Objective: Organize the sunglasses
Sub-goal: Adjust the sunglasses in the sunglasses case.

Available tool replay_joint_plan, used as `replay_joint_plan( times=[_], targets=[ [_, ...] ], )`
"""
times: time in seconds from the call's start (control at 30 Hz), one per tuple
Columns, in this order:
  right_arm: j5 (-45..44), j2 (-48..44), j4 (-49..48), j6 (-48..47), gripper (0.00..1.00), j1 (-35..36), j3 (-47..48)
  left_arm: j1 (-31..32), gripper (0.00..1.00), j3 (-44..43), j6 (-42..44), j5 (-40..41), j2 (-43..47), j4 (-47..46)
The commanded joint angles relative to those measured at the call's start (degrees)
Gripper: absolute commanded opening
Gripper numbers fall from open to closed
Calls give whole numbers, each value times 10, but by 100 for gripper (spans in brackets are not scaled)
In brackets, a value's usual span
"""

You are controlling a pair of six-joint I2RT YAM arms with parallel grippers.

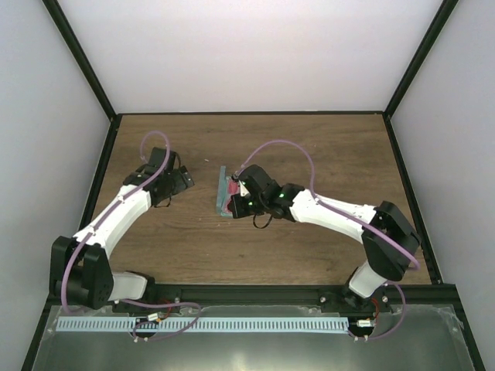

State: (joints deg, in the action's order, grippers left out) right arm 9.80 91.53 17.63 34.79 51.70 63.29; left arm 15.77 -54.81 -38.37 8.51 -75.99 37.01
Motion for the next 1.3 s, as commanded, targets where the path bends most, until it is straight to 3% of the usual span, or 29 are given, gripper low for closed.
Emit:
replay_joint_plan(
  times=[0.0, 0.57, 0.93, 1.27],
  targets=[
    [47, -11, 10, -45, 1, -9, 5, 3, 100, 17, 22, 5, 8, -53],
    [47, 132, 74, -26, 1, -48, 88, 6, 100, 40, 91, -91, -57, -138],
    [36, 190, 83, -41, 1, -54, 155, 6, 100, 80, 92, -118, -25, -135],
    [31, 237, 59, -43, 1, -64, 140, 7, 100, 106, 93, -117, 7, -120]
  ],
)
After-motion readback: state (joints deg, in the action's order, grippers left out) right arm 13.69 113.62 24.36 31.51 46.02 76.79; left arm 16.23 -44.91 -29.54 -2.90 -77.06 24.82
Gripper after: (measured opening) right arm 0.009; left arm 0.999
